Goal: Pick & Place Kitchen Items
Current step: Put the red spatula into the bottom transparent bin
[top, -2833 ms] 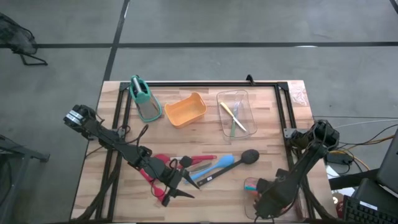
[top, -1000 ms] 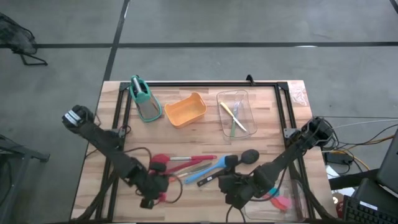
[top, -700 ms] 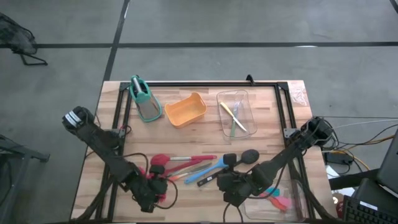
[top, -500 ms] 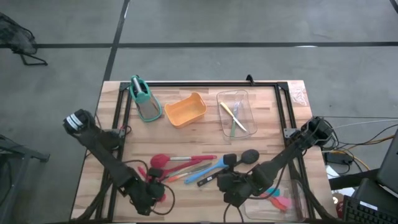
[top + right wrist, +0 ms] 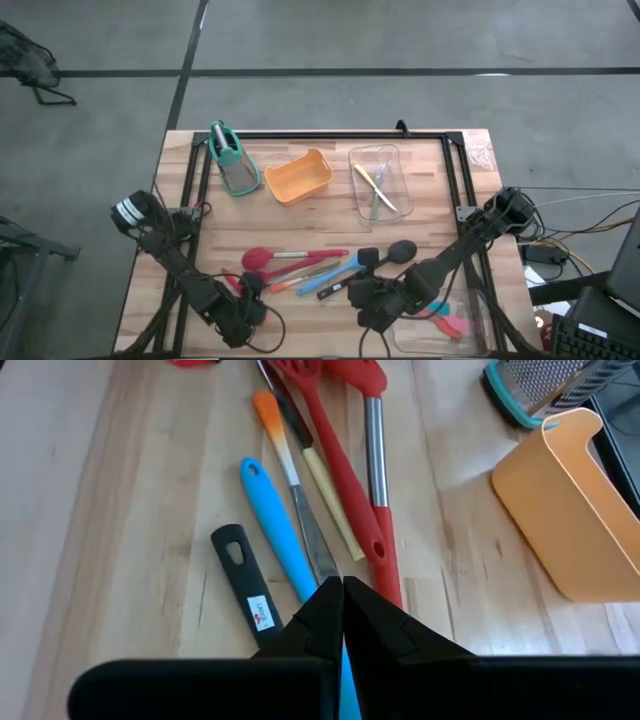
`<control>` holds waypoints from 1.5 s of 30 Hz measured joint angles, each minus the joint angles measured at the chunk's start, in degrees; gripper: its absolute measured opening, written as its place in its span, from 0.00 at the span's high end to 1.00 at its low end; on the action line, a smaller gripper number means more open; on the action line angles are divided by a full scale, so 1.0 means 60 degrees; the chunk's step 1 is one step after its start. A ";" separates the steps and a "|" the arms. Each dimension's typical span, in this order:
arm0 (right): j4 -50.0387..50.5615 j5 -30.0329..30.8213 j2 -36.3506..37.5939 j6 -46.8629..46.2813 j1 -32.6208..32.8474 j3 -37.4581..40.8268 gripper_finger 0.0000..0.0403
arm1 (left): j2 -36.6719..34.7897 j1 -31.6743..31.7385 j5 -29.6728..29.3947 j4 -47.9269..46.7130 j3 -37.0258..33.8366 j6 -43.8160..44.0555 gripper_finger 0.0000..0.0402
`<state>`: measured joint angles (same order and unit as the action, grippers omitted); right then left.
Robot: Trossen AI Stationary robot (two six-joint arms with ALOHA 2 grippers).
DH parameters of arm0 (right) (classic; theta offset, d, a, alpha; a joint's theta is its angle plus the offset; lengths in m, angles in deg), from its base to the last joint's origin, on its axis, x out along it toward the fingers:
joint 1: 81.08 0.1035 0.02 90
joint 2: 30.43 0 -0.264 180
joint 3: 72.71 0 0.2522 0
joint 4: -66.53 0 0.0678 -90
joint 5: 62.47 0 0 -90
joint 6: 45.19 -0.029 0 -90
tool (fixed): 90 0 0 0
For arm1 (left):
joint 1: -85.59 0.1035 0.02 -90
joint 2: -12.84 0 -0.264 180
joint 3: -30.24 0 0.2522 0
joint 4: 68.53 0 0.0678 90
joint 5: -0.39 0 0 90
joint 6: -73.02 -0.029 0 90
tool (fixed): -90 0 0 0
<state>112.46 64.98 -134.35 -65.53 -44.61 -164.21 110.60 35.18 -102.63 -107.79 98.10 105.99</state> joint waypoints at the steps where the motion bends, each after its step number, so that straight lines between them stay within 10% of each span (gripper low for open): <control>1: 0.0000 0.0000 0.0000 0.0001 0.0000 0.0000 0.98 | 0.0052 0.0000 0.0000 0.0002 0.0000 0.0010 0.40; 35: -0.0252 0.0000 0.0000 0.0146 0.0000 0.0029 0.98 | 0.0218 0.0007 -0.0178 0.0410 -0.0488 -0.0027 0.56; 45: -0.0284 0.0004 0.0000 0.0146 0.0000 0.0033 0.98 | 0.0240 0.0022 -0.0375 0.0653 -0.0495 -0.0244 0.81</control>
<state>110.75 65.00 -134.35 -64.65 -44.61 -164.01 112.04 35.31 -104.88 -103.87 95.13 104.53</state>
